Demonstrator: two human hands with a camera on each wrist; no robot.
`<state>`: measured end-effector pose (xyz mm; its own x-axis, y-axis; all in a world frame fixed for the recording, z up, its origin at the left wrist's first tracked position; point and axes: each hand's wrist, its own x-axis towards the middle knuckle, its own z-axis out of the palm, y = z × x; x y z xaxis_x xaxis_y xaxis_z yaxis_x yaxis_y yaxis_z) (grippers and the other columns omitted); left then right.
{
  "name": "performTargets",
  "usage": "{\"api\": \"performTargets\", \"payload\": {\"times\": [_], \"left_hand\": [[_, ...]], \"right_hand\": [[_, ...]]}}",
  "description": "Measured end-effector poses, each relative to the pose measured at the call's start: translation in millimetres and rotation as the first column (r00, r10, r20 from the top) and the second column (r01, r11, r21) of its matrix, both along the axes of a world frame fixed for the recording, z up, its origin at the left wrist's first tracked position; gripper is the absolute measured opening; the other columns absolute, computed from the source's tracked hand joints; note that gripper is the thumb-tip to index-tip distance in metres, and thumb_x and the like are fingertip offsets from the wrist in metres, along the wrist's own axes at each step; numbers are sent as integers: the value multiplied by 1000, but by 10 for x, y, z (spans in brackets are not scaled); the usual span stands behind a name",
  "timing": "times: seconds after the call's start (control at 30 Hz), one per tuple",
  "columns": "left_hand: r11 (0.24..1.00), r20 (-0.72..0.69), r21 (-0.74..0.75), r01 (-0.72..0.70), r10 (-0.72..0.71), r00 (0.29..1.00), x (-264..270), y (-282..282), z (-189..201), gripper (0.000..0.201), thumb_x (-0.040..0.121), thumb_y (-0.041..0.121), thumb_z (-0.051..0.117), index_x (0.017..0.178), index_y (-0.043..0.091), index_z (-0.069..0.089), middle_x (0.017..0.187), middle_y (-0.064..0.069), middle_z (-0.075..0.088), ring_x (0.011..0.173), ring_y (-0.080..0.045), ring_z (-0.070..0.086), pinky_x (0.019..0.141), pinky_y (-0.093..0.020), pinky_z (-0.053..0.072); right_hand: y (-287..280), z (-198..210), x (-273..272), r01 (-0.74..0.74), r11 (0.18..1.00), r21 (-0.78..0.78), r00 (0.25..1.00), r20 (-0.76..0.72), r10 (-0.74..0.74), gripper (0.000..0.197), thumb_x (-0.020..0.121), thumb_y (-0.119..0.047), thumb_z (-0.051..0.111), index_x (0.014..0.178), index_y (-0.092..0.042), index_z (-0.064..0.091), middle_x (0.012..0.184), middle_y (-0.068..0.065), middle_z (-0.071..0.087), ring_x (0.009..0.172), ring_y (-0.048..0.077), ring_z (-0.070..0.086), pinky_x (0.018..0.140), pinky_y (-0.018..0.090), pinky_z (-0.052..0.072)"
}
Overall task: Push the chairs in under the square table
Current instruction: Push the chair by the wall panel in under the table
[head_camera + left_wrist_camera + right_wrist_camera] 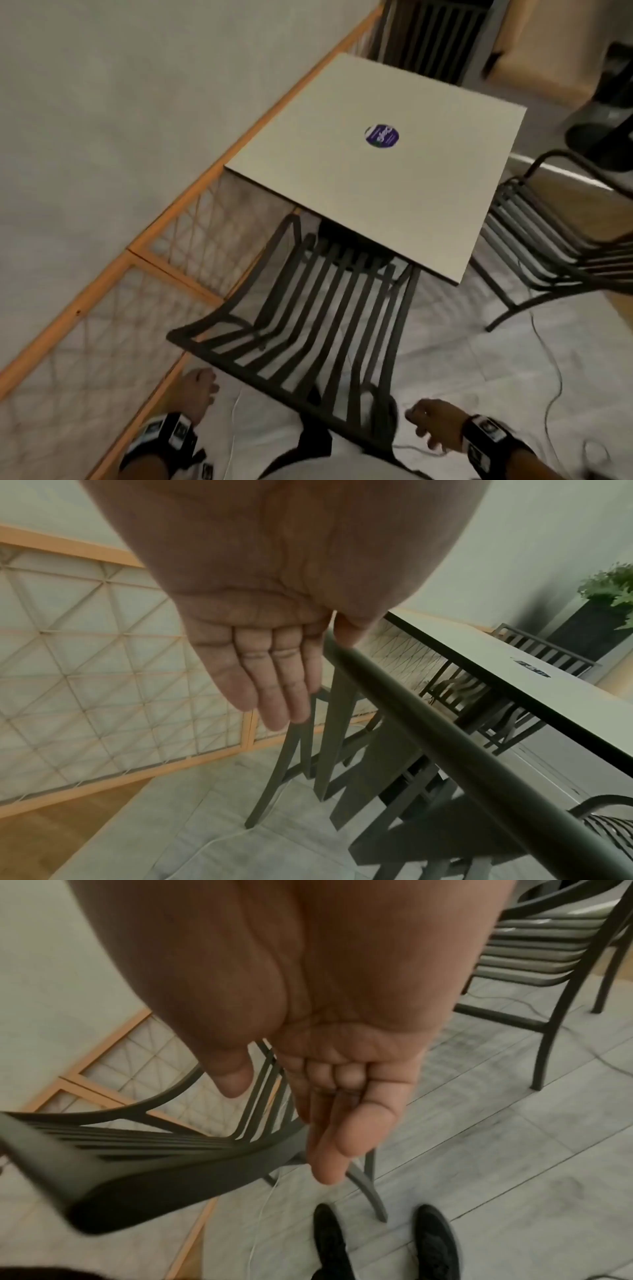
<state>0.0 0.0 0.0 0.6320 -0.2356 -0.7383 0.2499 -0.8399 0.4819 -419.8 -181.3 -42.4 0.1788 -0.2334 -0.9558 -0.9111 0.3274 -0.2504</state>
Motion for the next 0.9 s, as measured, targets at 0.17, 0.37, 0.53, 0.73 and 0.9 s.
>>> {"api": "performTargets", "payload": {"times": [0.17, 0.37, 0.53, 0.73, 0.9], "left_hand": [[978, 239, 195, 76, -123, 963, 509, 77, -332, 75, 84, 80, 34, 116, 16, 57, 105, -12, 73, 89, -38, 69, 82, -48, 55], [989, 179, 151, -6, -21, 984, 823, -47, -702, 94, 75, 76, 58, 142, 12, 41, 98, -8, 74, 76, -33, 76, 73, -53, 63], [985, 73, -8, -171, 171, 982, 711, -215, -561, 55, 87, 40, 69, 121, -1, 59, 98, -20, 76, 75, -32, 77, 56, -34, 63], [951, -128, -85, -296, 284, 950, 767, -224, -494, 45, 96, 33, 60, 127, 1, 56, 110, -26, 72, 86, -37, 74, 69, -42, 61], [956, 130, -14, -293, 292, 948, 966, -301, -351, 76, 86, 50, 67, 147, 17, 35, 126, -22, 61, 87, -39, 72, 78, -50, 63]], "right_hand": [[136, 204, 399, -222, 970, 99, 975, -10, 224, 50, 98, -59, 46, 129, -21, 56, 118, 8, 66, 68, 12, 61, 50, 17, 45], [270, 341, 688, -570, 821, 29, 822, 40, 568, 101, 81, -79, 54, 159, -23, 19, 157, 7, 44, 129, 23, 53, 113, 37, 40], [355, 283, 744, -621, 782, -55, 784, -47, 619, 99, 71, -79, 60, 151, -28, 29, 138, 4, 63, 120, 25, 63, 103, 39, 51], [174, 140, 599, -13, 983, 185, 999, -29, 18, 92, 71, -48, 87, 142, -15, 38, 104, 11, 71, 71, 25, 76, 72, 41, 64], [195, -92, 544, 218, 932, 288, 970, -172, -174, 39, 96, -41, 61, 114, -6, 59, 90, 19, 74, 72, 37, 75, 81, 51, 63]]}}
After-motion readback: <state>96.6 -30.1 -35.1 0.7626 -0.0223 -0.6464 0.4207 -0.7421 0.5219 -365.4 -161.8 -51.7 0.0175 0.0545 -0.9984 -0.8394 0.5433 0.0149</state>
